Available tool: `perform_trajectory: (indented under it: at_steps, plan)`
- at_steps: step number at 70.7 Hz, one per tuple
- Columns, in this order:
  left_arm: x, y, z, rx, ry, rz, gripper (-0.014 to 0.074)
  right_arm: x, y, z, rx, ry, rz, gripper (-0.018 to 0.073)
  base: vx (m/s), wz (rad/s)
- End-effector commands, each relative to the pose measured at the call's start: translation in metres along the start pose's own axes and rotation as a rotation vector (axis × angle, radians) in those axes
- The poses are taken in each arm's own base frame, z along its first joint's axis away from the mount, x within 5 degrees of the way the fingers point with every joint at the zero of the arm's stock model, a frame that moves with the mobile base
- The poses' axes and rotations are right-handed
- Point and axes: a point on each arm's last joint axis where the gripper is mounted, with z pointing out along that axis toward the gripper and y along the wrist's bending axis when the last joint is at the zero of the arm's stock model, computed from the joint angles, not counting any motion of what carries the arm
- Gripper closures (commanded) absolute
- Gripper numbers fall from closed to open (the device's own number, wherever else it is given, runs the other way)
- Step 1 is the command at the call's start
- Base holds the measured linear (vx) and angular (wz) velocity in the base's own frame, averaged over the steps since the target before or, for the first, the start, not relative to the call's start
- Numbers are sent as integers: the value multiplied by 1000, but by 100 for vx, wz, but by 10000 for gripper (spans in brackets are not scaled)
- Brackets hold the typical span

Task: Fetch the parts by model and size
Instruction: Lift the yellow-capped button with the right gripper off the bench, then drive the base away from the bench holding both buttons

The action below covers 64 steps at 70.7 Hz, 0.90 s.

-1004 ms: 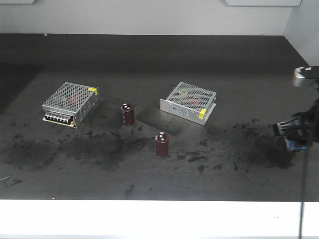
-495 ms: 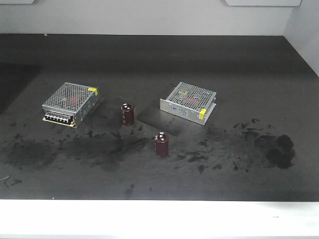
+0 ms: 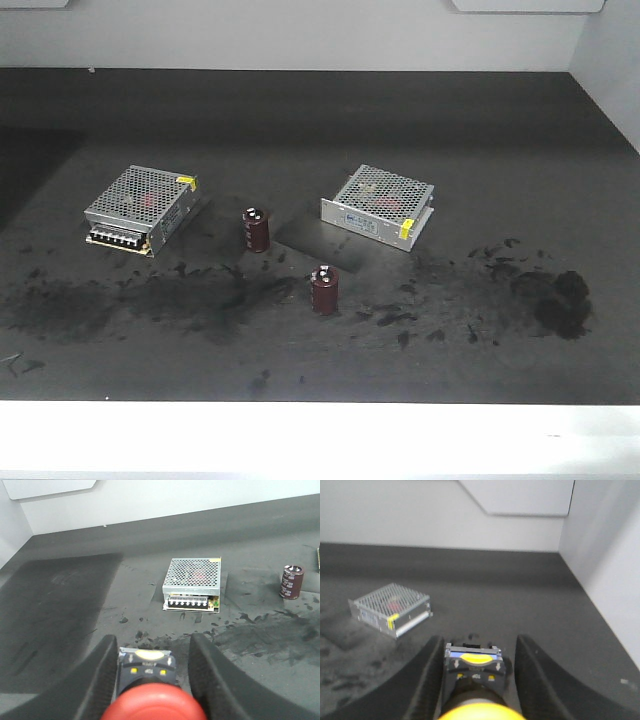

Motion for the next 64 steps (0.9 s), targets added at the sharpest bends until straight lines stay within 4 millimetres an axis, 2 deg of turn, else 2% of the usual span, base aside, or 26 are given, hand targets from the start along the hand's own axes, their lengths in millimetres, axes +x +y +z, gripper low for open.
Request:
perform_trajectory:
  at_steps: [1, 64]
  plan:
    - [-15, 1, -2, 0, -97, 0, 601, -19, -1, -2, 12, -138, -8, 568, 0, 0]
    - [-14, 1, -2, 0, -93, 0, 601, -19, -1, -2, 11, -136, -7, 568, 0, 0]
